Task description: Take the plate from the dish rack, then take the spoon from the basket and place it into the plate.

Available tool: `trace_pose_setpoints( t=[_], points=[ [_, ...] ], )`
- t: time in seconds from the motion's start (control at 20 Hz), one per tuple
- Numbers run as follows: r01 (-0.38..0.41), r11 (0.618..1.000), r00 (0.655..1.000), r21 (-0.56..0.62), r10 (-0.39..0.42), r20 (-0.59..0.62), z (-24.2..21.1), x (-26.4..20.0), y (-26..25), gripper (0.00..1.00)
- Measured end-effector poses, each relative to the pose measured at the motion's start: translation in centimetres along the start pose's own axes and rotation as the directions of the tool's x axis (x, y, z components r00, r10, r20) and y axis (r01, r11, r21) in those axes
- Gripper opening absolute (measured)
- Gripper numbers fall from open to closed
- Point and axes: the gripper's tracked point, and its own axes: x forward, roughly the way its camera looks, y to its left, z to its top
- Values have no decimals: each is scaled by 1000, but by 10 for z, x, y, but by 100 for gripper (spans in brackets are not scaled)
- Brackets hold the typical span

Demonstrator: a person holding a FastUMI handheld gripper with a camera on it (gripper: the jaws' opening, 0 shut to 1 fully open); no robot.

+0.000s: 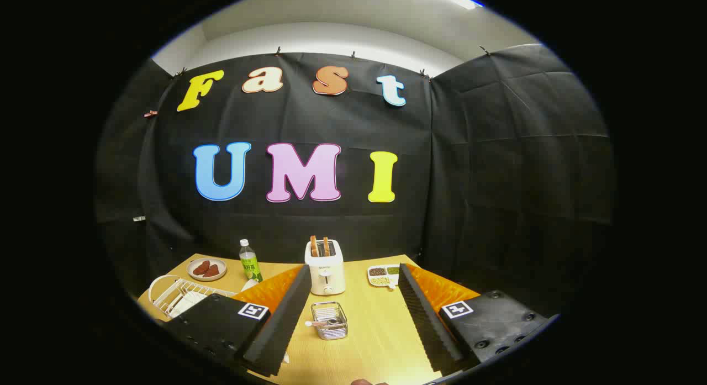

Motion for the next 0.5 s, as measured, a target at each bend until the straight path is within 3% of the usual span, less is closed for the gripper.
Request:
trace_pose_setpoints(
  t=[0.5],
  points=[
    [-47,998,999,-37,47,3,-1,-1,15,97]
  ],
)
